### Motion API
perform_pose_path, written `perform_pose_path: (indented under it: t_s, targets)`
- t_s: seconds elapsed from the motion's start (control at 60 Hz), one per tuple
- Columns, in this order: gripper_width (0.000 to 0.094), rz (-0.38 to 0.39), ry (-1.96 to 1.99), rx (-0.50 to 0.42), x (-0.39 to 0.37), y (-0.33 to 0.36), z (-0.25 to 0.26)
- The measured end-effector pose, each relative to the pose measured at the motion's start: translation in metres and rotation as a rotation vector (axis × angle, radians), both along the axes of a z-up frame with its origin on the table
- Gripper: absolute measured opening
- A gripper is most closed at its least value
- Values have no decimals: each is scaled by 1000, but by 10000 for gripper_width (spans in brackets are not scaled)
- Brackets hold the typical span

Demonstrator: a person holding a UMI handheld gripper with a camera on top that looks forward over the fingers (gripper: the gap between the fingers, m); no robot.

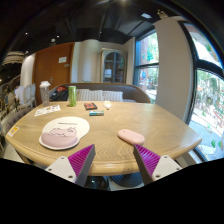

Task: Arrange mouse

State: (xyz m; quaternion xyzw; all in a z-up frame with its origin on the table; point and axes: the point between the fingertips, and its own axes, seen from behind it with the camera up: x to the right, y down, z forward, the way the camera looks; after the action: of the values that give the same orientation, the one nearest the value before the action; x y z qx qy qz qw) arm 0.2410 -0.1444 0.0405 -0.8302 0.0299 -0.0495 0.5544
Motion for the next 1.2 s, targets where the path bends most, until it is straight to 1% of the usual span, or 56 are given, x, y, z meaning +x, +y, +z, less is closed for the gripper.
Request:
perform_pose_path:
  t_s: [0.017, 0.05, 0.133, 0.25, 0.3, 0.367, 0.417, 0.5, 0.65, 0.717, 0.75, 0.767, 0.833, 0.95, 1.067, 1.133, 1.2]
  targets:
    - [802, -17, -10, -6, -2, 8, -5]
    - [802, -26, -26, -16, 22, 12, -9]
    - [796, -63, -70, -30, 52, 28, -23]
    - [794, -90, -80, -63, 87, 49, -43]
    - [796, -95, -77, -35, 97, 59, -42]
    - [794, -116, -56, -33, 110, 69, -45]
    - [788, -108, -34, -28, 110, 79, -47]
    - [741, -86, -20, -24, 112, 97, -48]
    - [742, -64, 21, -49, 115, 122, -50]
    - [734, -70, 41, -58, 120, 131, -50]
    - [710, -74, 58, -61, 120, 135, -51]
    - [682, -75, 68, -61, 118, 138, -52]
    - [536, -93, 74, -51, 122, 140, -53]
    - [505, -156, 76, -30, 124, 139, -52]
    - [421, -235, 79, -57, 124, 127, -49]
    - [392, -250, 34, -12, 112, 119, -25]
    - [385, -274, 58, 42, 86, 112, 9]
